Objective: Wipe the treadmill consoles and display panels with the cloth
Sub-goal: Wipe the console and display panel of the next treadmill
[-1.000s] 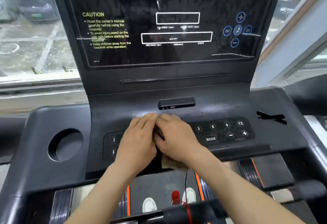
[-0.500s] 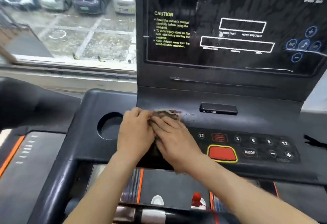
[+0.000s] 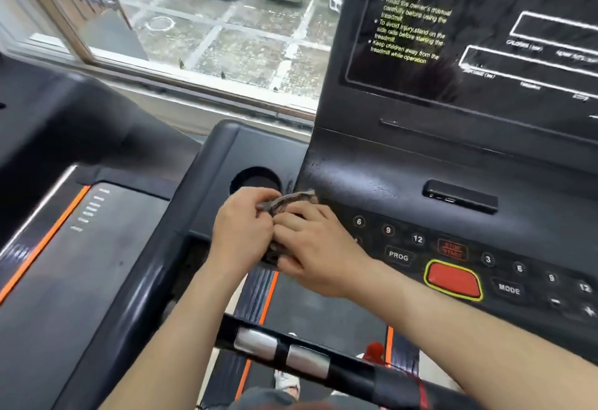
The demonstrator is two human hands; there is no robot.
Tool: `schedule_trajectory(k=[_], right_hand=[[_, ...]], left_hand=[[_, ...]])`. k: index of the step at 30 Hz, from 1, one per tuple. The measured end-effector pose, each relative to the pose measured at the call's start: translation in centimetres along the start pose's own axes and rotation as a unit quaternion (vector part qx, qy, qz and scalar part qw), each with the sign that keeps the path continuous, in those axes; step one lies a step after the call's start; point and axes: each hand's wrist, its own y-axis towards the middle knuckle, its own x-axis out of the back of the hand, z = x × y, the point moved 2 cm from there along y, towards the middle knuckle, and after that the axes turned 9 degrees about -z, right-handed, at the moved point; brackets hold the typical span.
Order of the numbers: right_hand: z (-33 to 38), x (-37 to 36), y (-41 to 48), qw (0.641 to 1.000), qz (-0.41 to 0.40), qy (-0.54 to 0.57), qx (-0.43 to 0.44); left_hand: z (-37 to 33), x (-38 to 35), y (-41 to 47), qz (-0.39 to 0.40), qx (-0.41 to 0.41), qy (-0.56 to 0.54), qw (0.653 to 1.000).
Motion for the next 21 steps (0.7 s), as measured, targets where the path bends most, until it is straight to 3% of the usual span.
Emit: schedule_trajectory(k=[3,6,11,16,21], right_hand=[[-2.4,0.9,1.3,0.999,0.027,-0.029,0.013],[-4.0,1.1,1.7,0.996,0.014,-0.061,-0.059],[-0.1,-0.2,-3.8,0.995,-0.038,-0.058,-0.07],[-2.4,1.6,-10.6,0.992,-0.052,-0.07,-0.096],[-6.4,4.2,-18.7,0.976,-0.076,-0.111,-0.17]], left_hand=[[0.1,0.0,-0.8,-0.029,-0.06,0.027,0.997],[0.0,-0.4,-1.7,-0.03,-0.082,0.012,0.996],[-1.9,-0.9,-4.1,-0.022,-0.034,-0.05,0.998],[-5.9,-4.2,-8.1,0.033,-0.199,0.139,0.97],[-10.4,-10.2,-11.4,0.129,-0.329,0.116,0.928]])
